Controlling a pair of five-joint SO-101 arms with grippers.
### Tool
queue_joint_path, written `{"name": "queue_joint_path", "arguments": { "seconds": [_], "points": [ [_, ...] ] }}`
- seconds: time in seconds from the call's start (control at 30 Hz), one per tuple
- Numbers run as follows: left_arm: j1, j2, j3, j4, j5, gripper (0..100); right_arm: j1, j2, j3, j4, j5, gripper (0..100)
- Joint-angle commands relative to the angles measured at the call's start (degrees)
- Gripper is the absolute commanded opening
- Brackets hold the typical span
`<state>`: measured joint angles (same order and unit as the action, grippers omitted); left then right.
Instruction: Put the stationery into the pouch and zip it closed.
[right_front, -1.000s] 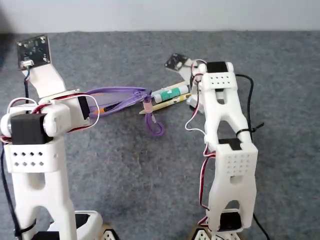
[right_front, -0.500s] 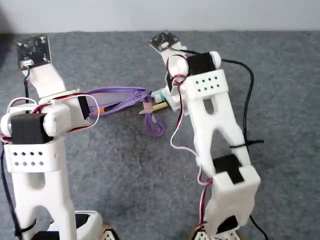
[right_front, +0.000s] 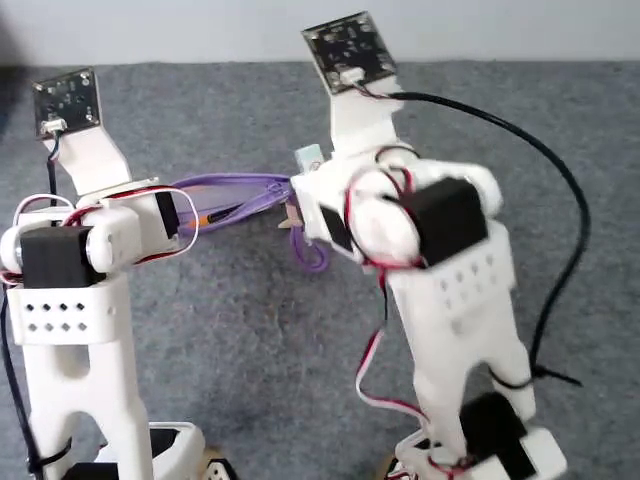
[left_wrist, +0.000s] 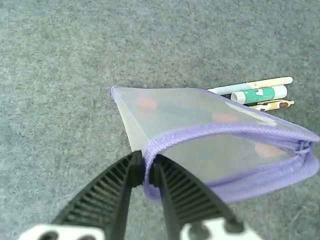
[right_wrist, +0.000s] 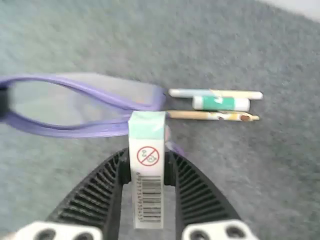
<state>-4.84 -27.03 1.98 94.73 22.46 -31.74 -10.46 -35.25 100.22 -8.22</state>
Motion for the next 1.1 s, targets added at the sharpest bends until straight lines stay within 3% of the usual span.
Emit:
{"name": "queue_joint_path", "arguments": {
  "seconds": [0.0, 0.43, 0.63, 0.83, 1.07],
  "points": [
    [0.6, 0.6, 0.1, -0.8, -0.5, 1, -2.7, -5.7, -0.4, 0.7, -4.7, 0.8],
    [0.6, 0.6, 0.1, -0.6, -0.5, 1, -3.6, -16.5, 0.0, 2.4, -7.7, 0.8],
    [0.6, 0.6, 0.1, -0.4, -0.5, 1, -3.4, -26.9, 13.5, -0.7, -4.9, 0.8],
    [0.6, 0.6, 0.1, -0.4, -0.5, 1, -3.5, -35.6, 33.4, -18.9, -4.8, 0.8],
    [0.6, 0.6, 0.1, -0.4, -0.5, 1, -4.4, -40.5, 58.2, -55.8, -3.7, 0.8]
  ]
}}
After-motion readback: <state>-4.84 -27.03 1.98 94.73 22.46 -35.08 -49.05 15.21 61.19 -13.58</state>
